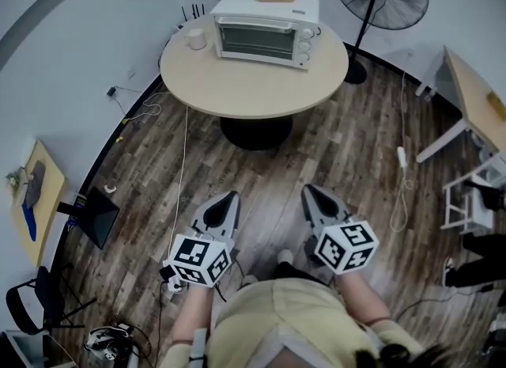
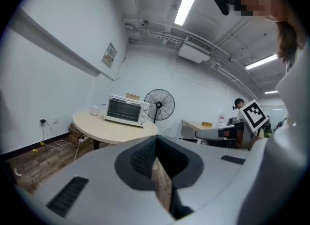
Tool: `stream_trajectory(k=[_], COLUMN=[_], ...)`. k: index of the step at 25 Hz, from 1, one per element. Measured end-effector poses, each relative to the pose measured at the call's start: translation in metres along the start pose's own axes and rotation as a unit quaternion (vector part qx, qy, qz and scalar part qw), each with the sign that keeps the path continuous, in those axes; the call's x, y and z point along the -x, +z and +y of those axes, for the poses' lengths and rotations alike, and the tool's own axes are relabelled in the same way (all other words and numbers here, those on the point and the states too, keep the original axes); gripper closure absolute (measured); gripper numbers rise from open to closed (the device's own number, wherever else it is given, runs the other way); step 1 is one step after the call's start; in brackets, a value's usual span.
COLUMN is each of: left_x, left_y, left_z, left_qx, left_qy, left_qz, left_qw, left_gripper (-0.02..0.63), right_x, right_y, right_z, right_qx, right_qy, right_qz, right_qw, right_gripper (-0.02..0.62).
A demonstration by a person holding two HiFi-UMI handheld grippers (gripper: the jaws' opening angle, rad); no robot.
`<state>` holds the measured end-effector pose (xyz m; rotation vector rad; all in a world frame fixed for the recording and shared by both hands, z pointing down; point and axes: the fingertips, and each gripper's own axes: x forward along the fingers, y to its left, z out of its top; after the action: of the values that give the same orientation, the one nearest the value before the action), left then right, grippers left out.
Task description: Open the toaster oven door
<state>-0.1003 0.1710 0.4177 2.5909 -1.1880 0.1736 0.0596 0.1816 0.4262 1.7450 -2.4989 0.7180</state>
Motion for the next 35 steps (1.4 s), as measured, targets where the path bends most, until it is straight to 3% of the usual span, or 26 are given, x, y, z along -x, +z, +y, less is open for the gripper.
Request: stream_trajectory(k=[10,15,26,35], left_x=[-0.041,-0.052,-0.064,-0.103], left_y=[0.004,0.008,0.015,0.027], left_z=[-0.011,-0.017,0.012,0.052], left_qx=[-0.006,0.025,0.035,0.037], left_qy=[0.030,0.034,0.053,0.030], left_qz=[-0.005,-0.024,-0.015,-0.003], left_qw=[0.9995,0.9988,0.9979,0.9988], left_gripper=[0.604,0.604,0.604,0.604], right_x=[-0.010,-0.017,-0.046,-0.096], right_y=[0.011,0.018,0.020,0.038], right_z=[-0.041,-0.057,-0.064,-0.069], right_qx=[-0.018,-0.028,-0.049,-0.076], right_qy=[0.016,0.023,0.029,0.025], right_qz=[0.011,0.012,0.018,0.020], right_qw=[1.000,0.999,0.998,0.997], right_gripper=[0.594,0.593,0.589,0.501])
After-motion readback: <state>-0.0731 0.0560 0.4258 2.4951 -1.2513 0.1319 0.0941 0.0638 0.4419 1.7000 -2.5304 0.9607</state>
